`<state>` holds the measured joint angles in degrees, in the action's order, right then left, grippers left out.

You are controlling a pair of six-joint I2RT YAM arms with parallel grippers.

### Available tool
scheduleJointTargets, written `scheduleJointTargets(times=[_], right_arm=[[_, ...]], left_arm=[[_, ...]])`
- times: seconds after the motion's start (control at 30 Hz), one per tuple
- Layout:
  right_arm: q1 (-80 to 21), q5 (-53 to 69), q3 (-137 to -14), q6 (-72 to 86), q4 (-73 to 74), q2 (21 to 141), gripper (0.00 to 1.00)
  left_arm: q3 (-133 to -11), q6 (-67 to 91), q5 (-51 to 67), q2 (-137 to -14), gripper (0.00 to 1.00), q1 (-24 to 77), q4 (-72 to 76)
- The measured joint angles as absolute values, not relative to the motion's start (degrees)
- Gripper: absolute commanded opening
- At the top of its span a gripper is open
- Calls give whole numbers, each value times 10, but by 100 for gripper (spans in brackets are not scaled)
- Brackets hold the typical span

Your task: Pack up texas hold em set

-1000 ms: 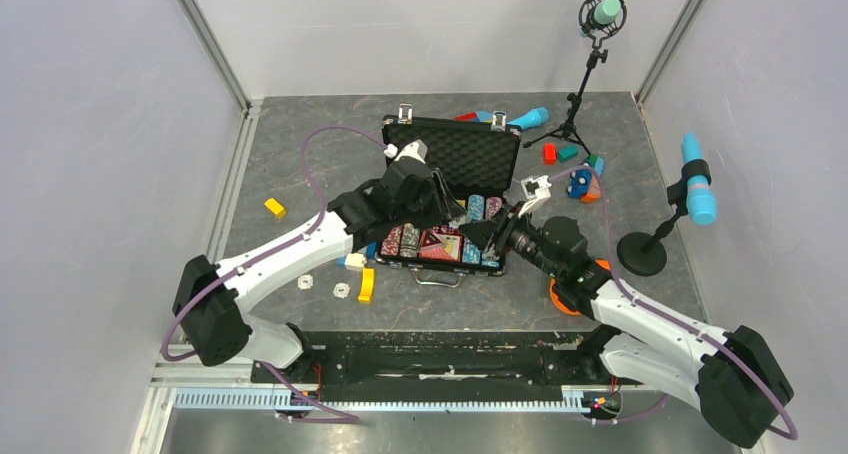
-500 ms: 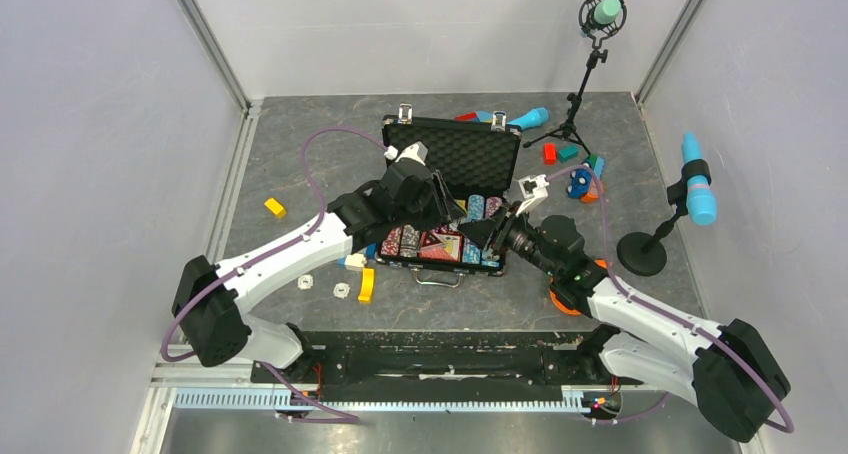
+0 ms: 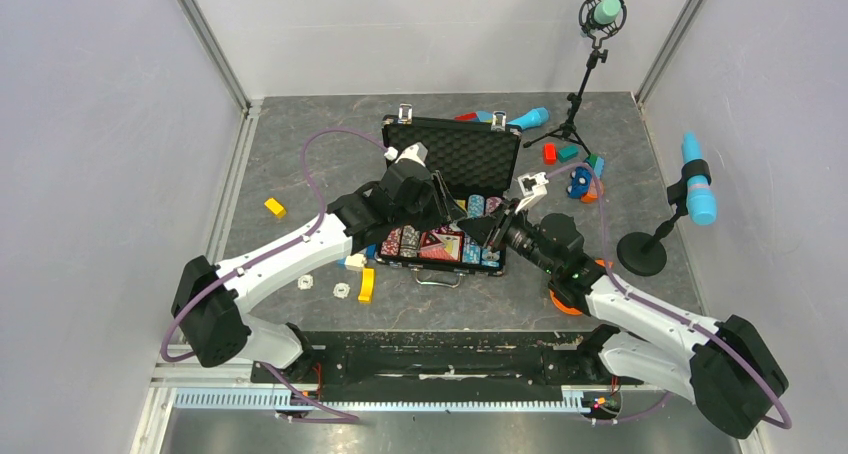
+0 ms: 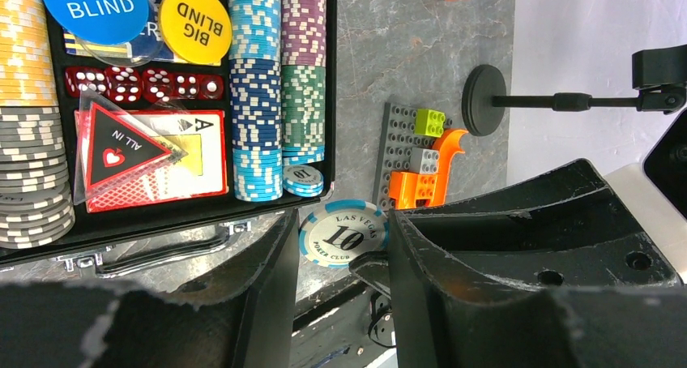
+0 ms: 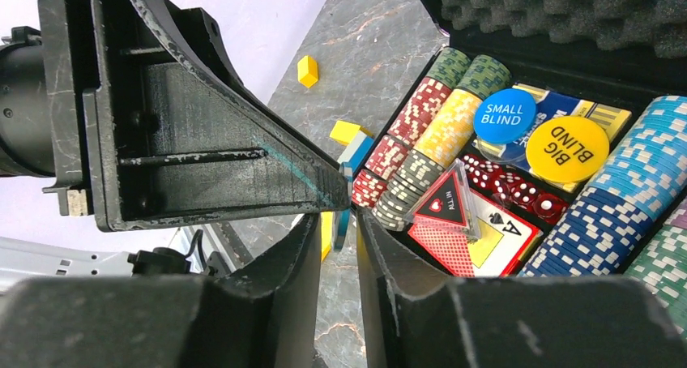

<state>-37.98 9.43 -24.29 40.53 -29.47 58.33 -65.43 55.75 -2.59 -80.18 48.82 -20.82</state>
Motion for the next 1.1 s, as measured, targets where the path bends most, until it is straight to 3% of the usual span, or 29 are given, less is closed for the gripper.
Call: scheduleJointTargets(times=[0.33,0.47,0.7,1.1], right_arm=[[-377,105,-243,410,-299,595,0],[-376,106,-243,411,-300,596,0],[-376,107,-244,390,-293,592,0],[-376,76,-264,132,-172,507,0]], left_arm=[[-653,559,-26,-802,40,487,-208],[-653,559,-25,-802,41,487,-208],[-652,562,-25,-802,80,483,-208],[-638,530,-14,-704,88,368,-253]])
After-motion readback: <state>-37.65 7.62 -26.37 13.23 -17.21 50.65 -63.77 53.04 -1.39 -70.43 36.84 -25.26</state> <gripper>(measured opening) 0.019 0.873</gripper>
